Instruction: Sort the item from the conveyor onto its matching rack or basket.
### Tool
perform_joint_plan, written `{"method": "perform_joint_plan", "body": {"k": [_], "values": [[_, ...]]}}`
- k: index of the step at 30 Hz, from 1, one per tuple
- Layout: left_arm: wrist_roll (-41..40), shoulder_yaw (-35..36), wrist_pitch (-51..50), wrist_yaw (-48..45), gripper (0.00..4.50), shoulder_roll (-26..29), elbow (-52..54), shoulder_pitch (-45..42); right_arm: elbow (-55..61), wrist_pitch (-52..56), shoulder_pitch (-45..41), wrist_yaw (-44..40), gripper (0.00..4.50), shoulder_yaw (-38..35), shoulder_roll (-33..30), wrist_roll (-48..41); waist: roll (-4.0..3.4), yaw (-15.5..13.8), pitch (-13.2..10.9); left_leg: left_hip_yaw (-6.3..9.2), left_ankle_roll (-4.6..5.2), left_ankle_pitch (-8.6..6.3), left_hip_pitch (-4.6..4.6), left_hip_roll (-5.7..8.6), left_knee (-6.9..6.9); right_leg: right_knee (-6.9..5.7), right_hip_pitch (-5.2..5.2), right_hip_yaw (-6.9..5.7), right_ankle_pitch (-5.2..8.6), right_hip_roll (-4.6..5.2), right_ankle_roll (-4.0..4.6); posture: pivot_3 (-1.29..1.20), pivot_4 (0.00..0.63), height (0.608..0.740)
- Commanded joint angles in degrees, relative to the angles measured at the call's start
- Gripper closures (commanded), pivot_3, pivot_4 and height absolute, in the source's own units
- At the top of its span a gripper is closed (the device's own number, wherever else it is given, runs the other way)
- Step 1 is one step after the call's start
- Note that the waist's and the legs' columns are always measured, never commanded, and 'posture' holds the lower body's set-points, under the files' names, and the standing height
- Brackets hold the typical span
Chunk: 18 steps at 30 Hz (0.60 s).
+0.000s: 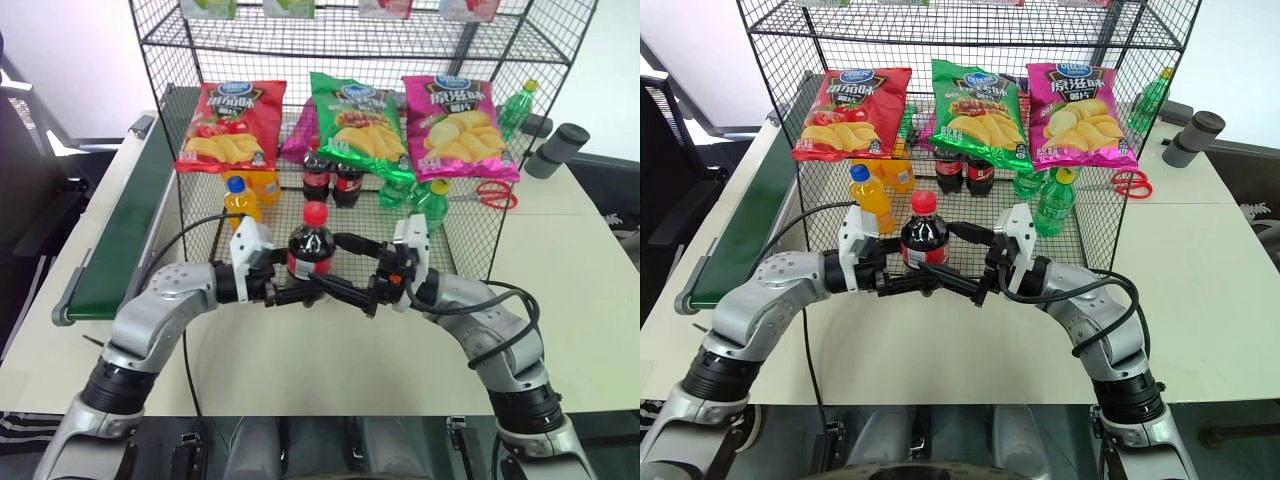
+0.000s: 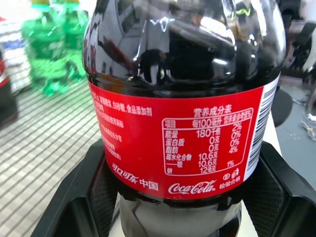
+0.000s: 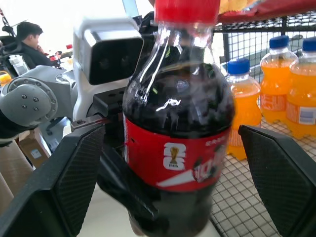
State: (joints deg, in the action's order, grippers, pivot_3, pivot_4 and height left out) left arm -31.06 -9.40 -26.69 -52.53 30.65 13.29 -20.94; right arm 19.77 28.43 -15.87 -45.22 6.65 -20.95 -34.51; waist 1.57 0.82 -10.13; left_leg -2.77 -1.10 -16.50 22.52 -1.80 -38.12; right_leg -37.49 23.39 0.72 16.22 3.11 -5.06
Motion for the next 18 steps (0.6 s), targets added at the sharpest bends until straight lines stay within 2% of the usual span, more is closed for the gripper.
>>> {"method": "perform_joint_plan", "body": {"k": [1, 7, 9, 12, 16, 18], "values": [[1.0, 0.3, 2.7, -1.8, 1.59, -0.6, 1.5, -1.4, 2.1, -0.7, 0.2, 0.1, 0.0, 0.3, 0.8, -0.4, 0.0, 0.0, 0.0, 0.0, 0.0, 0.0, 0.0, -0.01, 0.0, 0.0, 0.0, 0.01, 0.0, -0.03, 0.0, 0.0, 0.15, 0.74], [2.1, 0.7, 4.1, -2.6, 1.59, -1.3, 2.2, -0.9, 1.2, -0.3, 0.3, -0.7, 0.0, 0.7, 1.3, -1.2, 0.0, -0.1, 0.0, 0.02, 0.0, 0.0, 0.0, -0.06, 0.0, 0.0, 0.0, 0.05, 0.0, -0.13, 0.0, 0.0, 0.15, 0.74], [2.3, 0.8, 4.2, -2.5, 1.59, -1.5, 2.5, -0.9, 1.1, 0.3, 0.3, -1.2, 0.51, 0.7, 1.4, -1.9, 0.0, -0.1, 0.0, 0.02, 0.0, 0.0, 0.0, -0.06, 0.0, 0.0, 0.0, 0.06, 0.0, -0.13, 0.0, 0.0, 0.15, 0.74], [2.9, 0.8, 4.3, -2.5, 1.59, -1.6, 2.7, -0.7, 1.0, 0.7, 0.4, -1.5, 1.58, 0.6, 1.4, -2.3, 0.0, -0.1, 0.0, 0.03, 0.0, 0.0, 0.0, -0.06, 0.0, 0.0, 0.0, 0.06, 0.0, -0.13, 0.0, 0.0, 0.15, 0.74], [2.3, 0.9, 3.4, -2.9, 1.59, -1.6, 3.0, -0.6, 1.0, -0.3, 0.4, -1.0, 1.59, 0.7, 1.5, -1.1, 0.0, -0.1, 0.0, 0.03, 0.0, 0.0, 0.0, -0.06, 0.0, -0.01, 0.0, 0.07, 0.0, -0.14, 0.0, 0.0, 0.15, 0.74], [1.6, 1.1, 1.6, -2.8, 0.54, -1.2, 2.6, -0.8, 0.6, -1.4, 0.1, -0.5, 1.59, 0.8, 1.8, 0.1, 0.0, -0.1, 0.0, 0.04, 0.0, 0.0, 0.0, -0.06, 0.0, -0.01, 0.0, 0.07, 0.0, -0.14, 0.0, 0.0, 0.15, 0.74]]}}
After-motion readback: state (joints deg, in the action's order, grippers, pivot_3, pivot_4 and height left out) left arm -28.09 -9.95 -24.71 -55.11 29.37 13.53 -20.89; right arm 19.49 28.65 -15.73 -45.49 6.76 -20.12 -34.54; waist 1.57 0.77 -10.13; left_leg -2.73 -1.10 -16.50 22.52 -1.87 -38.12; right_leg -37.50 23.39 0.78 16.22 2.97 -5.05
